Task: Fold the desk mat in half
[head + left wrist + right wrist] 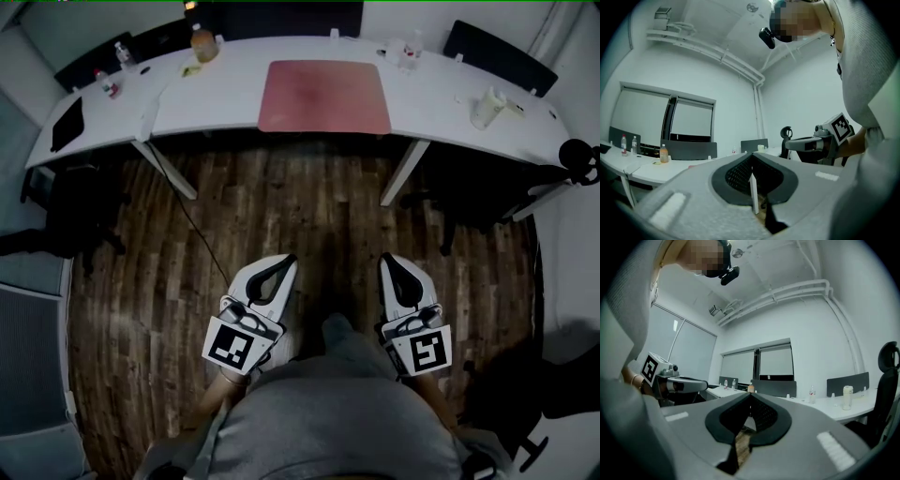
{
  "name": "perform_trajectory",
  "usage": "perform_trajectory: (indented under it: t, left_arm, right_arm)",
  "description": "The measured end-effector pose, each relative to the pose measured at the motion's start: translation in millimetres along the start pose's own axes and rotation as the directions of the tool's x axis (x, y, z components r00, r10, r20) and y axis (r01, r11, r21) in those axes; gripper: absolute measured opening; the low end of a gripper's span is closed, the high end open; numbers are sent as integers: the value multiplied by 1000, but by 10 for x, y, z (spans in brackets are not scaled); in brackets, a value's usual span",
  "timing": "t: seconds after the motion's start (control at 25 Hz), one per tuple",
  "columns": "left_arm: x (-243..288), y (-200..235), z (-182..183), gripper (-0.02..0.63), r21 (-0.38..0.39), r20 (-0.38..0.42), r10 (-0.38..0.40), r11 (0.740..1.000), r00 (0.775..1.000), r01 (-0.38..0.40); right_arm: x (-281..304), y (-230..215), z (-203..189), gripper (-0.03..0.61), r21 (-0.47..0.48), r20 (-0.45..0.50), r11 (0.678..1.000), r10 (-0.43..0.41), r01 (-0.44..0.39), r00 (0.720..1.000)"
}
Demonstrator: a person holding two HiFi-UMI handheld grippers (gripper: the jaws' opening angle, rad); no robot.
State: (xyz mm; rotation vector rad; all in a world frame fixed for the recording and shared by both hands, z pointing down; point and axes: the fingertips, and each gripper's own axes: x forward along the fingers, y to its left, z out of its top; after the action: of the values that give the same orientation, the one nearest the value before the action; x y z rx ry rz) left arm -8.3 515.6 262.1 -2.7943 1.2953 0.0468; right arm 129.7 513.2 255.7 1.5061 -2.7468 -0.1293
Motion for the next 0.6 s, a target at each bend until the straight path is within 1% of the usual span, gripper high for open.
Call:
perform_trajectory:
  t: [0.16, 0.28, 0.36, 0.48, 0.6]
  left_arm:
    - [522, 291, 42, -5, 15, 2, 36, 999, 999, -36]
    - [861, 443, 56, -5, 20, 0, 54, 998, 999, -54]
    - [1049, 514, 54, -5, 22, -1, 67, 998, 998, -67]
    - [1251, 596, 62, -5, 28, 3, 84, 996, 996, -84]
    - [1344, 687, 59, -5, 31, -1, 92, 995, 996, -92]
  right_arm:
    - [415, -432, 119, 2, -15, 30, 999, 39, -38, 999]
    - [669, -727, 136, 2, -34, 55, 997, 73, -71, 996]
    - [811, -876, 150, 2, -26, 50, 996, 83, -82, 995]
    - [973, -1040, 148, 2, -2, 25, 996, 87, -87, 996]
    - [1082, -1136, 111, 2, -1, 25, 996, 88, -88, 996]
